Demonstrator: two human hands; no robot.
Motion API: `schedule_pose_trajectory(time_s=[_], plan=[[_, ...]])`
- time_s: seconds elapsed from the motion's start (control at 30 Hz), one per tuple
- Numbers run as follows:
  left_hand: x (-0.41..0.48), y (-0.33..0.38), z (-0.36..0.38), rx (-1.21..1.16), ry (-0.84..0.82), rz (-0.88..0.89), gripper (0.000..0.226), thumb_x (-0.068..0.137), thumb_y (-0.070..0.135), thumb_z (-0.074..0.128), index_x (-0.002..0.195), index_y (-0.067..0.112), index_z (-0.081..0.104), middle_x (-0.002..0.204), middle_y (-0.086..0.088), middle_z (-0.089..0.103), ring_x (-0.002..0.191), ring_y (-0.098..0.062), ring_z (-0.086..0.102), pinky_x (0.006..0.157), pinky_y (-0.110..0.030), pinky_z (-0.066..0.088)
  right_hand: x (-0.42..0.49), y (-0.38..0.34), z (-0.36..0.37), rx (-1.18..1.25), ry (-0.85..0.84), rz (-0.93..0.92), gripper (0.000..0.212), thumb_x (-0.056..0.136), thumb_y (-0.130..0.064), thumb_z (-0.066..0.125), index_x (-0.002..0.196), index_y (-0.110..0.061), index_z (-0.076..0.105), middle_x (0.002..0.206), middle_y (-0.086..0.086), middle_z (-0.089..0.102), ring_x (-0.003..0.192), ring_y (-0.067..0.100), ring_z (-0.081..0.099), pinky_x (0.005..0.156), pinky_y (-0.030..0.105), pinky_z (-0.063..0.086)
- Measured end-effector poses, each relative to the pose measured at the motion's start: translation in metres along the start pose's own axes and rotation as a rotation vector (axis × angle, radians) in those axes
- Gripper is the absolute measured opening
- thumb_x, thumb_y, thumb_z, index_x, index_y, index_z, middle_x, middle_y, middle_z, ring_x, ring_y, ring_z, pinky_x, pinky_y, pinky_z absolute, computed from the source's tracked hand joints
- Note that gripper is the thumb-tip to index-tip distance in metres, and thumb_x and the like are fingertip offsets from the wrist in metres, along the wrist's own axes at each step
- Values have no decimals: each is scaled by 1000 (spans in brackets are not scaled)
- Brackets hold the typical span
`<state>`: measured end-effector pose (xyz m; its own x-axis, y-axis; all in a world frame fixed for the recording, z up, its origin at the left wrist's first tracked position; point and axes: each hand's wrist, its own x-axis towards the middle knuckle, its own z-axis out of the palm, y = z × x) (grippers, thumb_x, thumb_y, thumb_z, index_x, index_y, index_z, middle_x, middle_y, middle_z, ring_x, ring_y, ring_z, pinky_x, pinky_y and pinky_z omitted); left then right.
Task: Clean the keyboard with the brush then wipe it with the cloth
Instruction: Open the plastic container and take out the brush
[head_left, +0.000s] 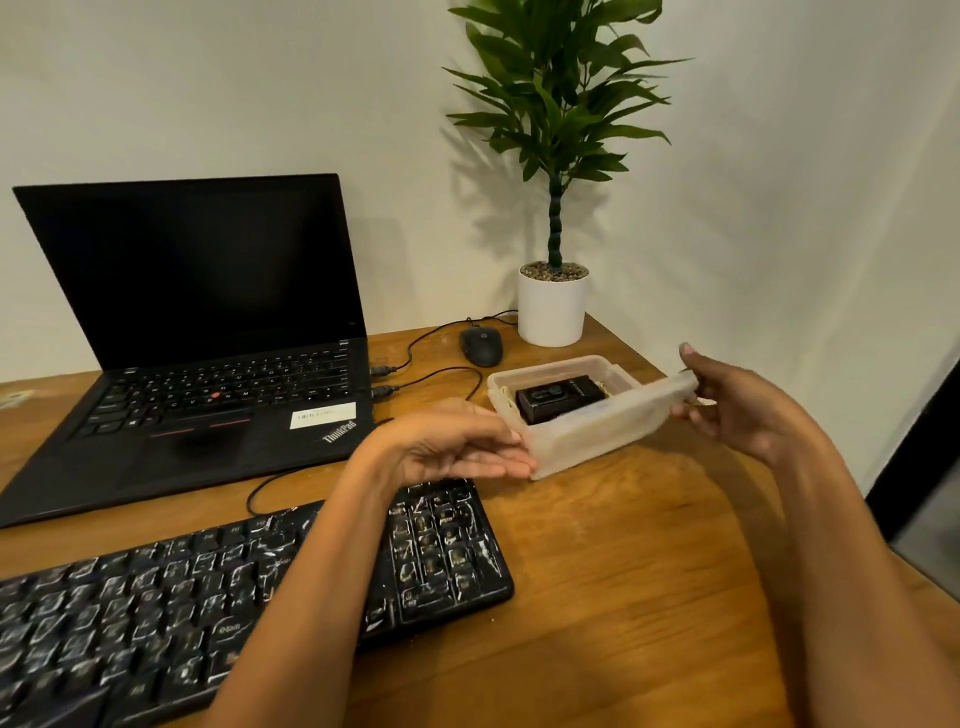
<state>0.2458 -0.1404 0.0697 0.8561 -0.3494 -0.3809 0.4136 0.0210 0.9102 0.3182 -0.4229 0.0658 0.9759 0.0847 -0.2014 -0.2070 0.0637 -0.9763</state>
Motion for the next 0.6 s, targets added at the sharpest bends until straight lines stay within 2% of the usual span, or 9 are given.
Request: schedule_pose_trajectory(time_s=[0.1, 0.23, 0.27, 0.37, 0.5, 0.6], plan=[[3, -1, 6, 142, -45, -57, 18, 85, 1, 58, 99, -8, 64, 82, -19, 71, 65, -18, 70, 55, -18, 55, -6, -2, -16, -154, -129, 44, 31, 65, -31, 68, 81, -6, 60, 74, 10, 57, 47, 10, 57, 40, 14, 46], [6, 0, 15, 270, -86, -140, 20, 87, 3, 57, 102, -8, 62, 79, -15, 70, 64, -17, 70, 55, -15, 55, -7, 0, -29, -349, -209, 141, 48, 38, -36, 88, 68, -6, 66, 58, 6, 60, 35, 7, 46, 33, 14, 40], [7, 0, 17, 295, -89, -159, 21, 87, 4, 57, 102, -8, 62, 80, -15, 70, 65, -17, 70, 55, -15, 55, -6, 1, -30, -390, -228, 170, 47, 40, -34, 88, 68, -5, 65, 53, 5, 60, 33, 7, 43, 31, 14, 38], [12, -3, 20, 369, -58, -186, 23, 86, 5, 58, 103, -10, 62, 80, -17, 70, 65, -17, 70, 56, -15, 55, -6, 2, -29, -490, -263, 256, 27, 59, -19, 72, 75, 0, 62, 47, 6, 56, 31, 8, 39, 32, 14, 35], [18, -6, 24, 467, 27, -206, 22, 87, 6, 58, 100, -11, 62, 74, -15, 70, 60, -15, 69, 55, -14, 54, -3, 7, -29, -675, -281, 272, 42, 60, -23, 74, 90, 5, 67, 57, 9, 62, 34, 7, 44, 34, 14, 33], [22, -7, 26, 476, 54, -207, 21, 88, 6, 55, 98, -11, 62, 72, -14, 69, 58, -15, 68, 54, -13, 54, -2, 7, -29, -719, -270, 270, 40, 58, -25, 75, 88, 2, 69, 56, 7, 63, 36, 8, 47, 35, 14, 33]])
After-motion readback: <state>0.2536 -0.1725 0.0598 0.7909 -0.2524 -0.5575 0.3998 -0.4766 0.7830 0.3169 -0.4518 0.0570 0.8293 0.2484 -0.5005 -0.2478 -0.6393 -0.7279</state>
